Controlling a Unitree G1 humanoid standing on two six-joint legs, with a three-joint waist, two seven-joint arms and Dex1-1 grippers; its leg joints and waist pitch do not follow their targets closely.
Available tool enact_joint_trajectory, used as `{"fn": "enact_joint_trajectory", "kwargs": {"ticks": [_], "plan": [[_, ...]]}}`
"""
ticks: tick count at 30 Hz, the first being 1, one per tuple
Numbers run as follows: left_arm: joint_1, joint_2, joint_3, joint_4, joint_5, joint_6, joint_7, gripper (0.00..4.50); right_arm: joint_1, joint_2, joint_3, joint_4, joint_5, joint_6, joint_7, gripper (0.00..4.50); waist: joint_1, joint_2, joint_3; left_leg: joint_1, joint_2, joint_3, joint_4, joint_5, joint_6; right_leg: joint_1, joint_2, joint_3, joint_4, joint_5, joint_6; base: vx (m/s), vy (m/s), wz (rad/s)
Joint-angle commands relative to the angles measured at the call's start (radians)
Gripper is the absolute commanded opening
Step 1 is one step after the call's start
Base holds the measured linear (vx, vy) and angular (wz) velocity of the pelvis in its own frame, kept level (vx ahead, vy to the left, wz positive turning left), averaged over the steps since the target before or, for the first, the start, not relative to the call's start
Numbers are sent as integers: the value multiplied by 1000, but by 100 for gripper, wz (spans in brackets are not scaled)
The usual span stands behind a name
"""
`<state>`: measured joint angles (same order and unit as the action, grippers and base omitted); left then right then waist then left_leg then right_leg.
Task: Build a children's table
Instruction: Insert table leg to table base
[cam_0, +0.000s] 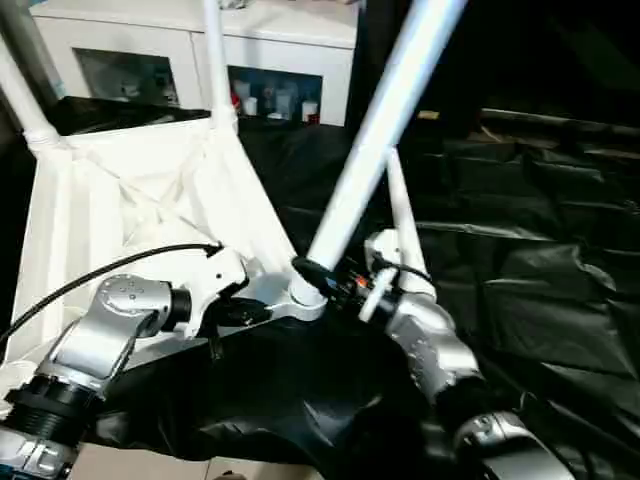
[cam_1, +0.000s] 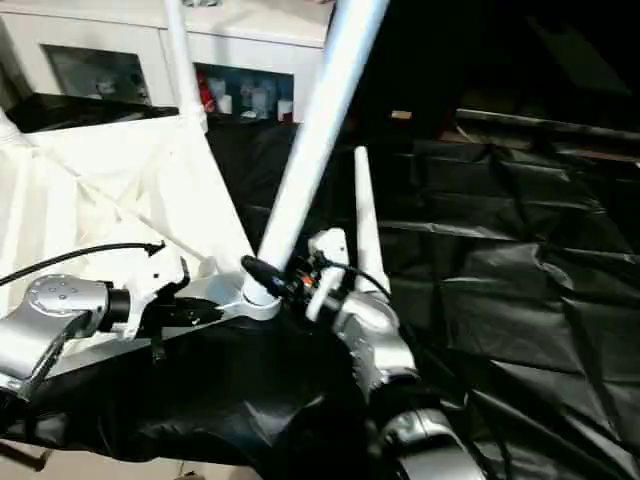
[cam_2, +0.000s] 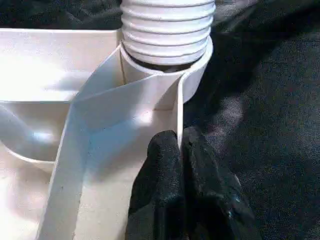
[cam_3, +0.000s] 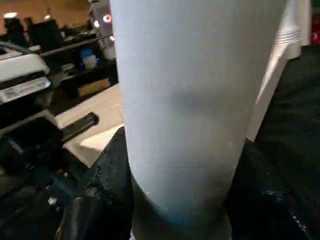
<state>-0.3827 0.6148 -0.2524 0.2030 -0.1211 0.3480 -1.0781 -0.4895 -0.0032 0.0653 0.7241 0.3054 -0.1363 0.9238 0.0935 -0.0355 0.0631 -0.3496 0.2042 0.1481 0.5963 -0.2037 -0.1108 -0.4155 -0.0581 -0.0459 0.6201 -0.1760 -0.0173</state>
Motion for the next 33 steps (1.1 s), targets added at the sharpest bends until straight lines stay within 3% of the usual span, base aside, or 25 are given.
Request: {"fn": "enact_joint_trajectory", "kwargs": {"ticks": [1, 4, 5, 9, 13, 14, 19, 24, 28, 33], "plan": [[-23, 23, 23, 20, 20, -3, 15, 0, 40, -64, 7, -16, -46, 29, 11, 193, -3, 28, -57, 2, 21, 7, -91, -233, 4, 51, -66, 43, -69, -208, -219, 0, 0, 0], [-23, 24, 23, 22, 21, -5, 15, 0, 43, -74, 16, -29, -55, 32, 16, 193, -4, 27, -56, 0, 20, 7, -92, -235, 3, 52, -67, 43, -71, -211, -219, 0, 0, 0], [-21, 26, 22, 24, 23, -9, 15, 0, 43, -94, 35, -58, -77, 40, 23, 193, -4, 21, -58, 2, 20, 8, -92, -238, 2, 54, -68, 43, -73, -238, -214, 0, 0, 0], [-19, 27, 20, 27, 25, -14, 15, 0, 27, -111, 65, -84, -108, 59, 24, 193, -3, 21, -61, 2, 21, 10, -90, -202, 4, 53, -66, 43, -68, -189, -219, 0, 0, 0], [-20, 26, 18, 32, 26, -18, 14, 0, 14, -121, 91, -96, -130, 79, 21, 193, -4, 20, -60, 1, 20, 11, -90, -207, 1, 54, -66, 43, -69, -207, -211, 0, 0, 0], [-19, 26, 14, 34, 31, -22, 13, 0, -19, -130, 126, -81, -164, 97, 22, 193, -5, 17, -61, 1, 20, 11, -90, -213, 0, 55, -67, 43, -70, -226, -209, 0, 0, 0], [-20, 28, 10, 36, 34, -26, 9, 0, -70, -136, 166, -39, -204, 121, 42, 193, -7, 13, -59, 2, 22, 10, -91, -238, -8, 52, -71, 45, -77, -301, -187, 0, 0, 0], [-20, 33, 4, 35, 36, -24, -1, 0, -120, -145, 213, 27, -248, 129, 87, 193, -9, 14, -60, 2, 22, 10, -90, -235, -8, 51, -70, 44, -75, -299, -188, 0, 0, 0], [-19, 41, -1, 28, 35, -20, -15, 0, -164, -147, 241, 91, -263, 142, 133, 193, -12, 8, -56, 2, 23, 9, -91, -246, -4, 47, -69, 45, -75, -299, -193, 0, 0, 0], [-15, 56, -22, 4, 39, -19, -51, 0, -217, -140, 243, 183, -269, 122, 182, 193, -15, 4, -50, 0, 23, 9, -93, -239, 6, 47, -69, 45, -73, -286, -198, 0, 0, 0]]}}
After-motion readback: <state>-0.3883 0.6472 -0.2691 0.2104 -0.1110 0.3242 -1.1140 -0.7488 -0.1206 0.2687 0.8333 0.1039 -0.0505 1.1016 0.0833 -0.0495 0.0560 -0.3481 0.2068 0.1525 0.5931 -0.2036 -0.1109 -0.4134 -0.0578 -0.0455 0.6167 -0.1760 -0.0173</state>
